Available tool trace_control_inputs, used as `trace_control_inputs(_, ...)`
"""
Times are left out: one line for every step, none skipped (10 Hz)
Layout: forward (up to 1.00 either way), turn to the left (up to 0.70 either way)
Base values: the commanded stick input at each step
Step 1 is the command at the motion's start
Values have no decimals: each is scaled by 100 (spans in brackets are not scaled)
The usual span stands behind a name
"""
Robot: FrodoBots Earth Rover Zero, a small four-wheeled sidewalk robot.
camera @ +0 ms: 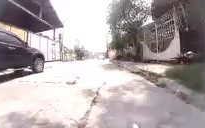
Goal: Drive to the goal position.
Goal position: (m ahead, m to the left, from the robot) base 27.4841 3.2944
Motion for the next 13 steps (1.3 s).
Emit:
trace_control_inputs(70, 0)
trace_control_inputs(70, 0)
trace_control_inputs(70, 0)
trace_control_inputs(70, 0)
trace_control_inputs(70, 0)
trace_control_inputs(70, 0)
trace_control_inputs(70, 0)
trace_control_inputs(70, 0)
trace_control_inputs(70, 0)
trace_control_inputs(70, 0)
trace_control_inputs(70, 0)
trace_control_inputs(70, 0)
trace_control_inputs(70, 0)
